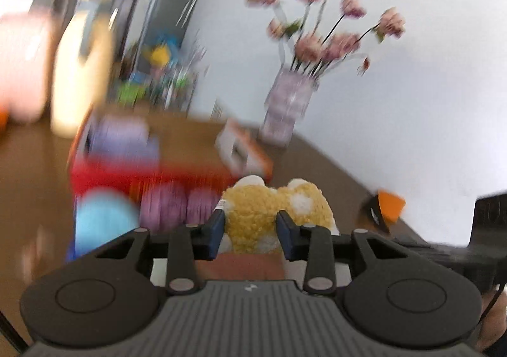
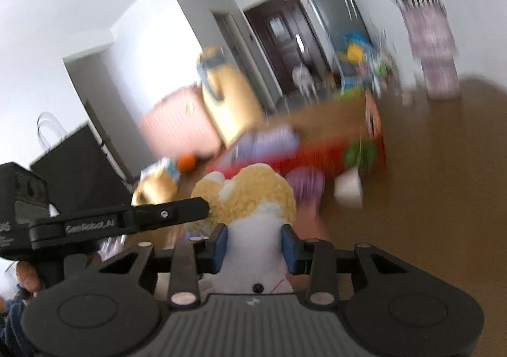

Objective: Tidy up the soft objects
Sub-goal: 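Carry the plush toy with both grippers into the cardboard box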

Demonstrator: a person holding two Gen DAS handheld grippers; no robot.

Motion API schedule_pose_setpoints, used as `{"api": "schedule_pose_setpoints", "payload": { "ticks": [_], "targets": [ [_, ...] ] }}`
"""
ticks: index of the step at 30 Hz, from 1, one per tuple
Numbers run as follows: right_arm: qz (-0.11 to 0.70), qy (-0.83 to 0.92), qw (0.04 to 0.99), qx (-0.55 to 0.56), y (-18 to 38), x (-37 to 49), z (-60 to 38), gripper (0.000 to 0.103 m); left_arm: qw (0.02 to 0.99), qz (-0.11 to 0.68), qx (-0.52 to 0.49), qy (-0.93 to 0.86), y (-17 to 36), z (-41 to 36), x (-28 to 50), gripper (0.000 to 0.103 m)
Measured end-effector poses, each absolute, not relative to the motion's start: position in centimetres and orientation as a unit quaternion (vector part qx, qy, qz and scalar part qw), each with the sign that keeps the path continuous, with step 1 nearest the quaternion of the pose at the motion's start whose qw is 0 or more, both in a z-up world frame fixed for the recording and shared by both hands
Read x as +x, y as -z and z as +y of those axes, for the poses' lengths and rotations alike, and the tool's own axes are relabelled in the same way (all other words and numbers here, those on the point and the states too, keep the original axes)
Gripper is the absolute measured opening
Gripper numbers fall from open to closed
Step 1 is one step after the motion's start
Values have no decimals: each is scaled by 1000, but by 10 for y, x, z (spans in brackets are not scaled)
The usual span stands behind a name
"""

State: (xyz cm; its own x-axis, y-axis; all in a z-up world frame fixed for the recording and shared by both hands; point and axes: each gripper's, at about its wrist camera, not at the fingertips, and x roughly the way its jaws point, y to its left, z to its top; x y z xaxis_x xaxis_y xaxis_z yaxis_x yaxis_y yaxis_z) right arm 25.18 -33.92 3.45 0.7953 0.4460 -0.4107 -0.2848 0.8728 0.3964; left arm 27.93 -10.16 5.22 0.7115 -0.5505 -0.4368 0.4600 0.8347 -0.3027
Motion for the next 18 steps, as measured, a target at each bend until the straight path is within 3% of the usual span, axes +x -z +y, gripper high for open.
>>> {"api": "schedule_pose_setpoints", "payload": {
  "ticks": [3, 8, 11, 16, 18],
  "targets": [
    [231, -191, 939, 168, -69, 317, -357, 35, 929, 234, -56, 280, -86, -125, 337, 36],
    [264, -174, 929, 190, -84, 444, -385, 35, 917, 283, -94, 264, -98, -153, 465, 36],
    [304, -159, 918, 198, -70, 521, -395, 35, 917, 295, -112, 244, -77, -166, 529, 35],
    [366, -122, 905, 181, -31, 613, -399, 33, 884, 383, -150, 221, -18, -177, 621, 34],
    [380, -115, 904, 157, -17, 628, -393, 33, 877, 405, -154, 209, -1, -177, 642, 28]
  ]
}}
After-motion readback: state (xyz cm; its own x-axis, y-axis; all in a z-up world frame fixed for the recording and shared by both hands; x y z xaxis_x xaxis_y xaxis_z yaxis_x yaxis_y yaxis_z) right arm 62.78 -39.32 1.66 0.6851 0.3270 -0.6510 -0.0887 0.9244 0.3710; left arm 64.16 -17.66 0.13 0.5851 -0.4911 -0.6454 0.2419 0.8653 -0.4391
